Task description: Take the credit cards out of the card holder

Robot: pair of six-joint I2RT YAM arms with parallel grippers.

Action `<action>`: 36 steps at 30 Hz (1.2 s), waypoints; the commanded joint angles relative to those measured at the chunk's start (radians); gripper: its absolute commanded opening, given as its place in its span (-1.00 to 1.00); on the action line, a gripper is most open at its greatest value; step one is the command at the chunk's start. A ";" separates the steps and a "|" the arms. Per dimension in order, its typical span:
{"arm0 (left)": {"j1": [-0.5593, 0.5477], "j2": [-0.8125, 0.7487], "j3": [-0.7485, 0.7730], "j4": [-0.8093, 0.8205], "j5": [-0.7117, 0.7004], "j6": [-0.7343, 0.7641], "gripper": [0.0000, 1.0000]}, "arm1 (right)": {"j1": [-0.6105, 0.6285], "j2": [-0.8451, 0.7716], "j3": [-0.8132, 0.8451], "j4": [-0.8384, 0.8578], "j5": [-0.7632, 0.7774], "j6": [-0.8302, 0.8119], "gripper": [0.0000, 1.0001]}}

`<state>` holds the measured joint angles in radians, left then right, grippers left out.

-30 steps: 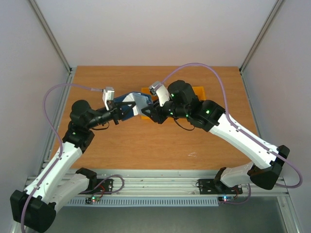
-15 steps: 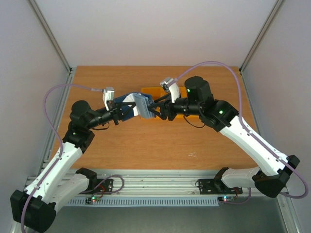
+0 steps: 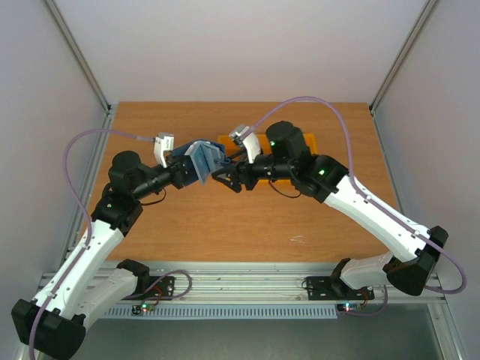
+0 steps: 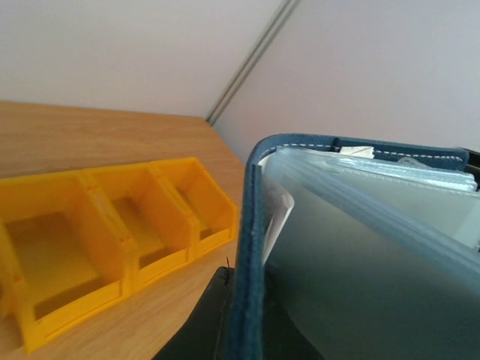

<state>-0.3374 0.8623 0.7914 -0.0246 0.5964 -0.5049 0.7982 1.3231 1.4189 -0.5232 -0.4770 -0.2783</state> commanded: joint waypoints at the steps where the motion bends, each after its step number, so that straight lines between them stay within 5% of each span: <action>1: -0.004 -0.016 0.051 -0.092 -0.102 0.056 -0.99 | 0.137 0.044 0.059 0.021 0.295 -0.070 0.63; 3: -0.004 -0.016 0.056 -0.107 -0.125 0.068 -0.99 | 0.181 0.057 0.062 0.054 0.427 -0.067 0.82; 8: -0.004 -0.018 0.055 -0.112 -0.135 0.068 -0.99 | 0.212 0.127 0.107 0.035 0.558 -0.053 0.79; 21: -0.004 -0.021 0.039 -0.068 -0.116 0.041 -1.00 | 0.198 0.100 0.077 0.040 0.560 -0.020 -0.15; 27: -0.005 -0.024 0.029 -0.049 -0.113 0.024 -0.99 | 0.168 0.057 0.041 0.036 0.502 -0.013 -0.14; 31: -0.005 -0.021 0.024 -0.039 -0.089 -0.017 -1.00 | 0.134 0.035 0.007 0.050 0.415 0.007 -0.42; 36: -0.008 -0.022 0.022 0.013 -0.023 -0.029 -0.99 | 0.132 0.083 0.038 0.028 0.359 0.012 -0.39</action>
<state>-0.3382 0.8616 0.8078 -0.1383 0.5007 -0.5068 0.9287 1.3792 1.4406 -0.4988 -0.0418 -0.2844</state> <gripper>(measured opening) 0.025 0.297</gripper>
